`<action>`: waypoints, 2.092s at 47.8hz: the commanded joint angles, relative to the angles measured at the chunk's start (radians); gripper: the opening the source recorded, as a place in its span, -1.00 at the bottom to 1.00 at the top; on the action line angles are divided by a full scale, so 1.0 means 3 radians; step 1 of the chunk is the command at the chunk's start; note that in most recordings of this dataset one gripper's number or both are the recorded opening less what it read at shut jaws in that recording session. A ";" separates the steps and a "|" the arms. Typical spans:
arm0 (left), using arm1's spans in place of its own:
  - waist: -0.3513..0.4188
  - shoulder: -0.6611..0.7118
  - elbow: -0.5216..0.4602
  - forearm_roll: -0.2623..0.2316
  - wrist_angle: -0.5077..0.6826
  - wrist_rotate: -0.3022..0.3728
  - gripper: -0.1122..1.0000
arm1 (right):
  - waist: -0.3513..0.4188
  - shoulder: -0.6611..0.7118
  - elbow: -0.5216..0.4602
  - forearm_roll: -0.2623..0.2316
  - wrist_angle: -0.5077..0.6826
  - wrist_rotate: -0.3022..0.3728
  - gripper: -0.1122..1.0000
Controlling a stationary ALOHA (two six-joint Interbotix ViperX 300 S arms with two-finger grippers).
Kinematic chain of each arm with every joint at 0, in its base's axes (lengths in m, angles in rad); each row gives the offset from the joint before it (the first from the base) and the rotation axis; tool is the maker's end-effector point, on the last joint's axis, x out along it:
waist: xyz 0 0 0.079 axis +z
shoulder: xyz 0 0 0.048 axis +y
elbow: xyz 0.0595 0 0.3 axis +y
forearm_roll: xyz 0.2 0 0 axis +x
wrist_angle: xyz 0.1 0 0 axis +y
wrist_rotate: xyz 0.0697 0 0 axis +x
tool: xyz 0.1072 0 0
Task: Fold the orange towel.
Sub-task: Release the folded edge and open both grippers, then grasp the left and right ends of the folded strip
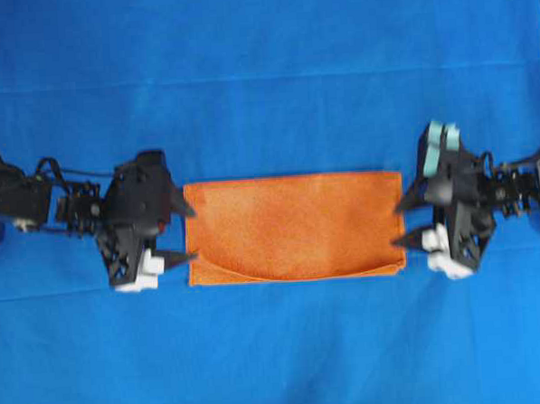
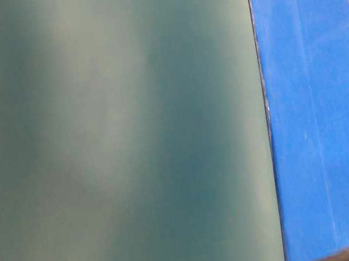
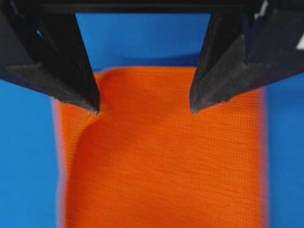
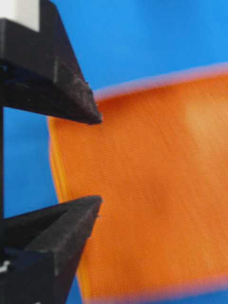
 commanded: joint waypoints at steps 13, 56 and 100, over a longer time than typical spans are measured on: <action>0.0450 -0.0066 -0.0046 0.0005 -0.0010 0.0327 0.45 | -0.0767 -0.0041 -0.0077 -0.0460 0.0148 -0.0005 0.33; 0.0537 0.0419 -0.0087 0.0005 -0.0026 0.0291 0.39 | -0.0644 0.0654 -0.0153 -0.0481 0.0077 0.0077 0.29; 0.0486 0.0005 -0.0332 0.0000 0.0726 0.0302 -0.73 | -0.0634 0.0220 -0.0317 -0.0501 0.0378 0.0031 -0.77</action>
